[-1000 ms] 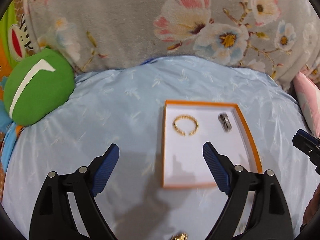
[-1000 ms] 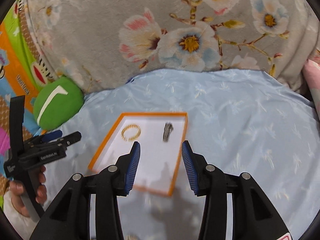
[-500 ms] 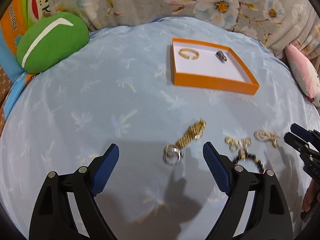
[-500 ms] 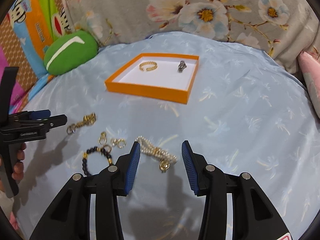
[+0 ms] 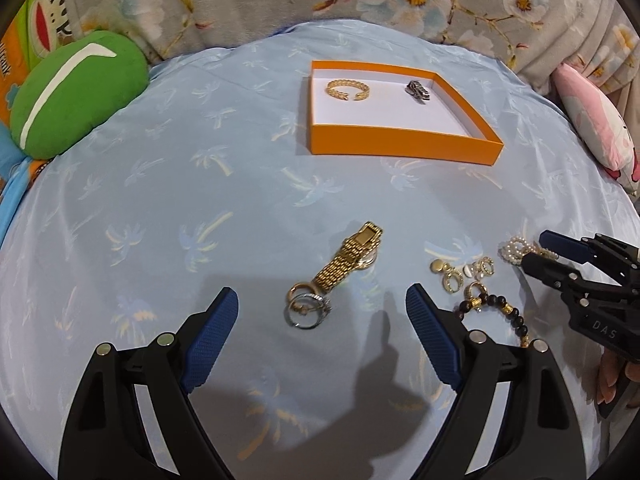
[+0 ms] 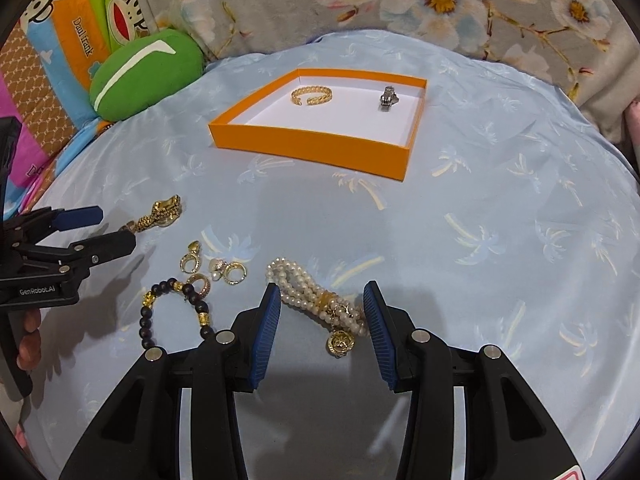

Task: Organize jewelry
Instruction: 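Grasp the pearl strand bracelet with the right gripper while the left gripper moves to the gold watch, then close the left gripper on the gold watch while the right gripper holds the pearls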

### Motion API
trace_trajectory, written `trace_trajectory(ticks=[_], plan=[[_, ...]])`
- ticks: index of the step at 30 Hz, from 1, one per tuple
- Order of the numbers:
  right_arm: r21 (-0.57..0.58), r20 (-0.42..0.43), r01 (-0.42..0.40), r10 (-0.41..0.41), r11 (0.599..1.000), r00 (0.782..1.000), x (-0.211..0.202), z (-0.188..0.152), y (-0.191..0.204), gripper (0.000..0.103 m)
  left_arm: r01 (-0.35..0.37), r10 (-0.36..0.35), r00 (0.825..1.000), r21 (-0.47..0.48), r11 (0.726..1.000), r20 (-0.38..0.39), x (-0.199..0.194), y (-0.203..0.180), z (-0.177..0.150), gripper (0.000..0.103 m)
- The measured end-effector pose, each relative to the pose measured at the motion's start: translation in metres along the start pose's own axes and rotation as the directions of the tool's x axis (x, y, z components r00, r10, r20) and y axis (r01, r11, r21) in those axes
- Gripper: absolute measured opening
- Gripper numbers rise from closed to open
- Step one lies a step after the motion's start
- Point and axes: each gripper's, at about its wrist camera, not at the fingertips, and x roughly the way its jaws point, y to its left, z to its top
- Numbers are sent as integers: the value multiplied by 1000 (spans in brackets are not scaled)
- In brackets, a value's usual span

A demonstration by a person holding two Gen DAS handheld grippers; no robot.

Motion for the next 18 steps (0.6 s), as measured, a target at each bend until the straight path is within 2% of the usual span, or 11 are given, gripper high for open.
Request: trace_trajectory(ticks=[2,4,6,9,10,15,17,18], plan=[[8,-4,-4,4,1000,1000,0,0,-2,42,6,-6,1000,16,1000,-2,4,-3,3,83],[9,-8,11,-11,1000,1000,0,-1,-2,34,12,-12,1000,34,999,-10,10,-6,7,83],[19,-10,15,-15,1000,1000,-2,-2,-4,16,30,-29,999,45,999,-19,18,-7,11,83],[57,0,0,0,998,1000,-4,-7,-9,15,47,-45,998,53,997,-32,26,-10,16,81],[64,3,-2,2,998,1000,-5,-8,-10,15,46,-44,998,59,997,-34,29,-11,18,76],[109,12,-24,23,994,1000,-7,-10,-15,14,27,-25,999,84,996,-20,33,-19,21,62],[121,15,-29,27,992,1000,-7,-10,-16,14,28,-27,1000,85,996,-15,32,-22,21,52],[124,16,-29,27,992,999,-8,-10,-16,14,32,-31,999,84,996,-12,31,-23,21,43]])
